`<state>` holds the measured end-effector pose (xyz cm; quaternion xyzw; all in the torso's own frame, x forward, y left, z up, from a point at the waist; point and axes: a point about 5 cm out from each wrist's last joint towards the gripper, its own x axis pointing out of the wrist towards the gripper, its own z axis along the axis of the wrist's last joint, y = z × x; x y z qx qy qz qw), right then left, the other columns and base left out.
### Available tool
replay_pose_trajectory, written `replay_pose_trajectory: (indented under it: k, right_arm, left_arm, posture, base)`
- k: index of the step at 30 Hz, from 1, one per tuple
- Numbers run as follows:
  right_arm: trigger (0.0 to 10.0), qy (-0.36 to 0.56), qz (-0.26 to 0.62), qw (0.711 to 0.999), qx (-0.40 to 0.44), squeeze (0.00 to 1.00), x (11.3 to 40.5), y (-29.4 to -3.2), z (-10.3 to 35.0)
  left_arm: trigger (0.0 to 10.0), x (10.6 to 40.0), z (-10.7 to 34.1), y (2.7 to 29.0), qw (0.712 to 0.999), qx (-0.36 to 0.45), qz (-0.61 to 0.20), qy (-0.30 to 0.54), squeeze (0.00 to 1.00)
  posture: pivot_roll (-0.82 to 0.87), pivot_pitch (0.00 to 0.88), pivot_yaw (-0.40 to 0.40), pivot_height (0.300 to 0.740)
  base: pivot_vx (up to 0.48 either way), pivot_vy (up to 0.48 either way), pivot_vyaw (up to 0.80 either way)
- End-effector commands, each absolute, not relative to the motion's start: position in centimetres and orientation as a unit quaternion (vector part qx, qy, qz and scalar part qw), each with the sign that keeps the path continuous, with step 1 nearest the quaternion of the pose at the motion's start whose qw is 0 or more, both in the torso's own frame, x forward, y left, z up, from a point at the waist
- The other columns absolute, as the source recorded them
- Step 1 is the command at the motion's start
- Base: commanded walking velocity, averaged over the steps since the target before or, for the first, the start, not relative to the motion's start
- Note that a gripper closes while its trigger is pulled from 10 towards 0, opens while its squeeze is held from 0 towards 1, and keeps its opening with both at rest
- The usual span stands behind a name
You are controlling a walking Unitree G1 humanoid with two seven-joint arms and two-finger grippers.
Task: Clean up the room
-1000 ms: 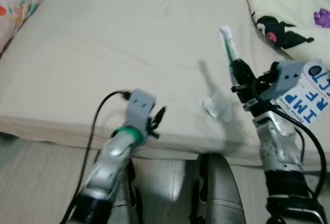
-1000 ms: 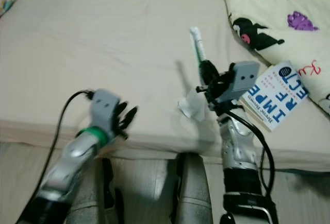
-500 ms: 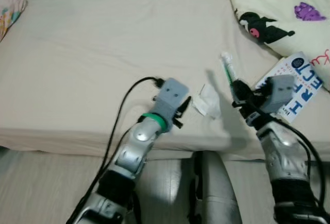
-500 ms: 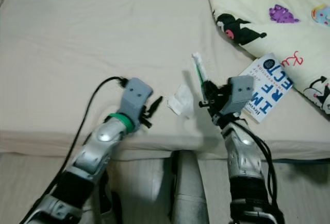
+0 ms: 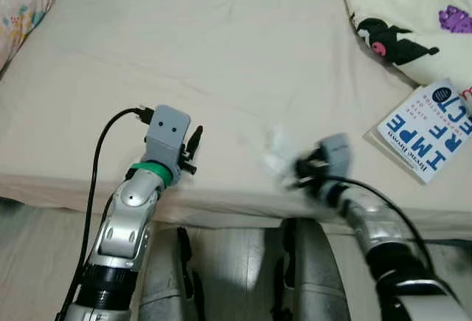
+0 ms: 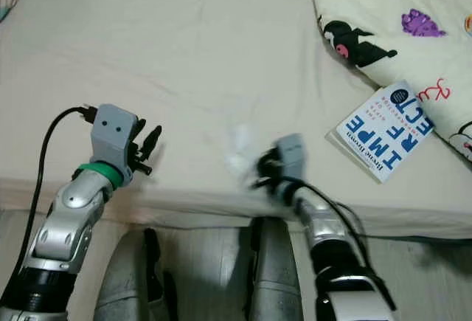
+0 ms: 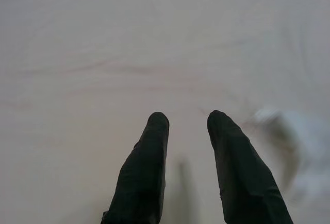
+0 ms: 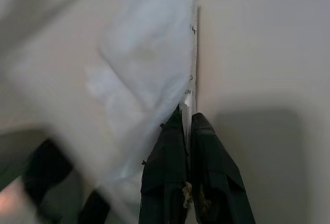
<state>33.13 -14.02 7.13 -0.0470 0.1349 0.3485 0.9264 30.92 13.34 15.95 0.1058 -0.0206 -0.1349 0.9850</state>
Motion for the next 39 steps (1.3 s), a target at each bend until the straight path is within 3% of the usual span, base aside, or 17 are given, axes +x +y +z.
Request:
replay_pose_trajectory:
  k: [1,8,13,14,17,18,19,21,25,31,32,33,39]
  right_arm:
    - [10.0,0.158,0.371,0.913,-0.06,0.0,32.4,-13.8,6.1]
    - [10.0,0.103,0.286,0.949,-0.088,0.0,34.4,-15.5,8.1]
    - [10.0,0.029,0.191,0.98,-0.051,0.0,33.9,-19.6,9.8]
    - [10.0,0.019,0.182,0.982,-0.043,0.0,33.6,-19.9,9.9]
    - [10.0,0.009,0.184,0.982,-0.029,0.0,33.2,-20.1,10.0]
    - [10.0,0.004,0.193,0.981,-0.011,0.0,32.7,-20.1,9.9]
    - [10.0,0.004,0.193,0.981,-0.011,0.0,32.7,-20.1,9.9]
    - [10.0,0.018,0.199,0.98,-0.009,0.0,31.4,-20.5,8.5]
    - [10.0,0.034,0.19,0.981,-0.017,0.0,30.7,-21.0,7.6]
    - [10.0,0.033,0.192,0.981,-0.014,0.0,30.2,-20.5,7.7]
    - [10.0,0.031,0.193,0.981,-0.013,0.0,30.2,-20.4,7.8]
    - [10.0,0.03,0.194,0.98,-0.012,0.0,30.2,-20.3,7.9]
    - [10.0,0.022,0.2,0.979,-0.013,0.0,30.4,-20.2,8.7]
  left_arm:
    - [10.0,30.5,14.9,13.3,0.986,0.099,-0.137,0.002,0.0]
    - [10.0,29.5,13.2,11.6,0.975,0.102,-0.191,0.04,0.0]
    - [10.0,28.9,10.1,10.6,0.968,0.099,-0.216,0.086,0.0]
    - [10.0,28.9,9.8,10.2,0.967,0.099,-0.22,0.087,0.09]
    - [10.0,29.2,9.6,9.7,0.968,0.099,-0.216,0.085,0.09]
    - [10.0,29.6,9.4,9.0,0.968,0.095,-0.215,0.083,1.0]
    - [10.0,29.6,9.4,9.0,0.968,0.095,-0.215,0.083,1.0]
    - [10.0,30.6,9.7,5.8,0.964,0.086,-0.239,0.072,1.0]
    - [10.0,31.4,10.2,4.3,0.965,0.092,-0.24,0.057,1.0]
    - [10.0,32.2,9.7,4.2,0.966,0.114,-0.223,0.062,1.0]
    - [10.0,32.1,9.0,4.2,0.964,0.117,-0.226,0.078,0.91]
    - [10.0,31.9,8.3,4.3,0.961,0.125,-0.23,0.09,0.0]
    - [10.0,30.7,4.1,4.8,0.943,0.195,-0.227,0.145,0.0]
  posture:
    - [0.06,0.245,0.091,0.59]
    - [0.04,0.232,0.083,0.59]
    - [0.01,0.236,0.077,0.59]
    - [0.01,0.236,0.077,0.59]
    - [0.0,0.237,0.076,0.59]
    - [-0.03,0.239,0.077,0.59]
    - [-0.03,0.239,0.077,0.59]
    - [-0.06,0.244,0.071,0.59]
    - [-0.09,0.256,0.073,0.59]
    - [-0.1,0.273,0.072,0.59]
    - [-0.11,0.278,0.072,0.59]
    - [-0.11,0.284,0.071,0.59]
    - [-0.13,0.294,0.061,0.59]
  base:
    - [0.0,0.0,0.0]
    - [0.0,0.0,0.0]
    - [0.0,0.0,0.0]
    - [0.0,0.0,0.0]
    - [0.0,0.0,0.0]
    - [0.0,0.0,0.0]
    - [0.0,0.0,0.0]
    - [0.0,0.0,0.0]
    - [0.0,0.0,0.0]
    - [0.0,0.0,0.0]
    - [0.0,0.0,0.0]
    - [0.0,0.0,0.0]
    - [0.0,0.0,0.0]
